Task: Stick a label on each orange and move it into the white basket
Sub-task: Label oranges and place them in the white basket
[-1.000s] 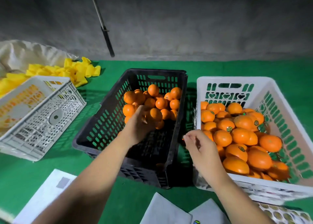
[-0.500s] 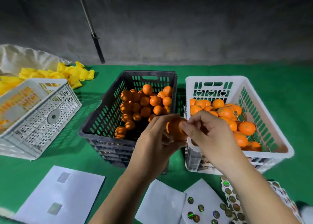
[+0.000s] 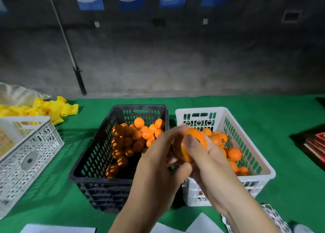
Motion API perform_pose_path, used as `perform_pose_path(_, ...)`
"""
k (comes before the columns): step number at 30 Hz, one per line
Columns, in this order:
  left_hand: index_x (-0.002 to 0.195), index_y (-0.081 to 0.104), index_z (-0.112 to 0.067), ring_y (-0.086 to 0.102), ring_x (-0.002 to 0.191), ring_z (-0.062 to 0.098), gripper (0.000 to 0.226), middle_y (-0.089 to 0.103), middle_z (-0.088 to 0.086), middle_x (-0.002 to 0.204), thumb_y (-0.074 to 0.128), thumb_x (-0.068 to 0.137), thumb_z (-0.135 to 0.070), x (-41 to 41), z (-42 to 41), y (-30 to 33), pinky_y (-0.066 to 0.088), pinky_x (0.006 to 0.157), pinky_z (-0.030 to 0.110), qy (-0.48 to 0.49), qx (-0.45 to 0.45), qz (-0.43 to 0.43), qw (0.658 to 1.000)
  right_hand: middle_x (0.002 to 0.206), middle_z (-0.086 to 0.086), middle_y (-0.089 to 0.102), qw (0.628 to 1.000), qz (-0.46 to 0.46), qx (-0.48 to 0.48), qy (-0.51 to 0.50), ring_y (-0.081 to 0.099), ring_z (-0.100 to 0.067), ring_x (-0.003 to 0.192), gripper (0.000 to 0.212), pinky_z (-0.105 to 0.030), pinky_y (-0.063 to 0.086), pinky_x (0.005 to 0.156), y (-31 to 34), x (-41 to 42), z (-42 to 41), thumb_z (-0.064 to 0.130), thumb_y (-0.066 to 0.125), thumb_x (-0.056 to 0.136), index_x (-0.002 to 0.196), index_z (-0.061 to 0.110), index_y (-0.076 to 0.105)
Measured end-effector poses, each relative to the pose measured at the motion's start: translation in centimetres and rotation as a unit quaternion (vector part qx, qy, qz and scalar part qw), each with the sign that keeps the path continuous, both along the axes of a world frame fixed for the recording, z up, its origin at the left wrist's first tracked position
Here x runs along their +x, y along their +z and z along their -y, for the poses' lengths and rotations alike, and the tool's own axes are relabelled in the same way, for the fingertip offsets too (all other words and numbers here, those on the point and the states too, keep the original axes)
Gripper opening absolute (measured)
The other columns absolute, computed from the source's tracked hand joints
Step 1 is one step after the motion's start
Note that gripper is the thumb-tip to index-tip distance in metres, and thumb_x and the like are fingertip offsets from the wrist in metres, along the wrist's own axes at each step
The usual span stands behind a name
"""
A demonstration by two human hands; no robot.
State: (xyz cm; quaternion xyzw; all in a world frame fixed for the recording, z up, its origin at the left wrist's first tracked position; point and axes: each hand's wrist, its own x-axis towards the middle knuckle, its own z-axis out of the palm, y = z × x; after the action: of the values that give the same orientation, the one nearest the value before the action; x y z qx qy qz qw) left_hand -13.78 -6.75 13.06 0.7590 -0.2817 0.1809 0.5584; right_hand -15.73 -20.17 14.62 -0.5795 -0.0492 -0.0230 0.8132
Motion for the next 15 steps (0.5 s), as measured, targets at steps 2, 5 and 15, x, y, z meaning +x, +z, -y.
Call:
perform_pose_path(2,0.138,0.058,-0.039,0.065,0.118,-0.003,0.081,0.064,-0.026,0.135,0.082,0.077,0.009,0.0,-0.3,-0.6,0.054,0.093,0.015,0.010,-0.009,-0.010,1.000,0.093,-0.019,0.075,0.999,-0.016,0.001,-0.035,0.073,-0.030,0.087,0.034,-0.039,0.060,0.079,-0.2,0.3,-1.3,0.050,0.076,0.083,0.103,0.022,0.074)
perform_pose_path(5,0.129,0.058,-0.053,0.050,0.100,-0.009,0.079,0.044,-0.052,0.128,0.083,0.067,-0.012,0.0,-0.8,-1.1,0.051,0.081,0.029,0.123,0.068,0.066,0.988,0.095,-0.017,0.076,0.998,-0.019,-0.031,-0.056,0.074,-0.029,0.087,0.025,-0.038,0.059,0.081,-0.7,0.7,-2.2,0.047,0.071,0.085,0.101,0.028,0.075)
perform_pose_path(15,0.124,0.045,-0.079,0.041,0.111,0.000,0.077,0.053,-0.016,0.106,0.060,0.050,-0.064,0.9,-2.6,-2.7,0.039,0.096,0.023,0.115,0.092,-0.054,0.988,0.086,-0.021,0.073,0.997,-0.026,-0.008,-0.067,0.068,-0.033,0.081,0.063,-0.048,0.052,0.080,-4.3,2.4,-3.4,0.077,0.082,0.063,0.100,0.026,0.074)
